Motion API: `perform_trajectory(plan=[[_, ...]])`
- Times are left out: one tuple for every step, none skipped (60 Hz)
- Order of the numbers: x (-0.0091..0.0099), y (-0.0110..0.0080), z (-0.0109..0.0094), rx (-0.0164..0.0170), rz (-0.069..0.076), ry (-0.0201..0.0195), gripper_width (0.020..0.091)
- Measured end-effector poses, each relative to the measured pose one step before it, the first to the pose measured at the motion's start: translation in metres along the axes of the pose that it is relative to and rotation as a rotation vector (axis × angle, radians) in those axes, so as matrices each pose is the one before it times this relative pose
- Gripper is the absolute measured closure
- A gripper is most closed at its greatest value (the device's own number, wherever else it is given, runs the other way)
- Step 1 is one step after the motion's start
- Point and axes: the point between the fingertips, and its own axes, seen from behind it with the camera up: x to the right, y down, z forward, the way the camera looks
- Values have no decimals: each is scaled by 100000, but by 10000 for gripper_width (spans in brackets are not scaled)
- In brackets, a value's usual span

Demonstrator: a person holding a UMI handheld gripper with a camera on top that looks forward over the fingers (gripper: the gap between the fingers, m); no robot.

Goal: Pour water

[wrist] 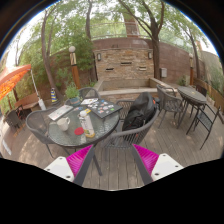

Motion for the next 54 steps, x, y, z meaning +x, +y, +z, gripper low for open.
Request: perform_trajectory(plan=[[-175, -93, -16, 465, -412, -572, 264], [-156, -140, -14, 660, -452, -412, 264], [-140, -143, -11, 735, -349, -196, 264], [-110, -119, -11, 708, -267, 43, 264], [291, 231, 73, 558, -216, 171, 264], [-158, -75, -2, 403, -210, 188, 265], [-236, -90, 8, 225, -269, 211, 265], [-291, -44, -23, 175, -234, 207, 266], [-380, -100, -38, 161, -131, 238, 267], [-387, -86, -38, 113, 23, 336, 267], [-432, -74, -13, 106, 78, 359, 266], [-413, -81, -13, 191, 77, 306, 266], [-454, -90, -5, 198, 72, 190, 265], [-417, -65, -34, 236, 142, 195, 266], [-401, -76, 15, 179, 199, 270, 265], [-383, -62, -30, 120, 244, 385, 264], [-354, -22, -12, 61, 239, 479, 266], [-330, -84, -68, 117, 138, 522, 267], [-336, -120, -33, 194, 34, 520, 266], [-317, -139, -38, 366, -94, 488, 264], [-343, -174, -143, 472, -231, 483, 266], [-338, -139, -71, 571, -262, 535, 266], [-331, -110, -95, 480, -286, 575, 267], [-350, -69, -90, 365, -289, 594, 266], [-367, -80, -55, 298, -343, 544, 265], [-429, -65, -26, 339, -322, 401, 265], [-411, -81, -4, 480, -281, 249, 265], [-425, -78, 42, 486, -221, 177, 265], [-408, -13, 52, 395, -185, 209, 266], [-465, -16, 43, 221, -110, 193, 265], [-440, 54, 71, 37, -39, 235, 266], [-389, 72, 159, -76, 19, 345, 267], [-364, 74, 144, -111, 6, 398, 269], [-337, 42, 160, 11, -34, 351, 267], [-340, -6, 157, 116, -117, 301, 268], [-390, 5, 247, 190, -73, 191, 267], [-422, 26, 296, 263, -86, 41, 267], [-434, -38, 263, 351, -38, -46, 268], [-415, -14, 292, 436, 7, -160, 269], [-447, 26, 321, 468, 140, -245, 266], [-435, 19, 439, 502, 297, -321, 267], [-463, 21, 437, 511, 449, -379, 266], [-489, 43, 556, 494, 461, -547, 266], [-530, 108, 591, 346, 403, -753, 265], [-503, 74, 674, 131, 326, -853, 265], [-471, 92, 673, -33, 260, -747, 269], [-369, 135, 794, -107, 264, -422, 271], [-291, 113, 801, -141, 261, -183, 275], [-295, 40, 874, -47, 208, -207, 274], [-273, -26, 907, 198, 271, -93, 275], [-240, -58, 929, 477, 255, 58, 273], [-236, -83, 1004, 608, 121, -33, 273], [-269, -50, 1063, 562, -40, -164, 274], [-230, 19, 1051, 614, -122, -220, 273]])
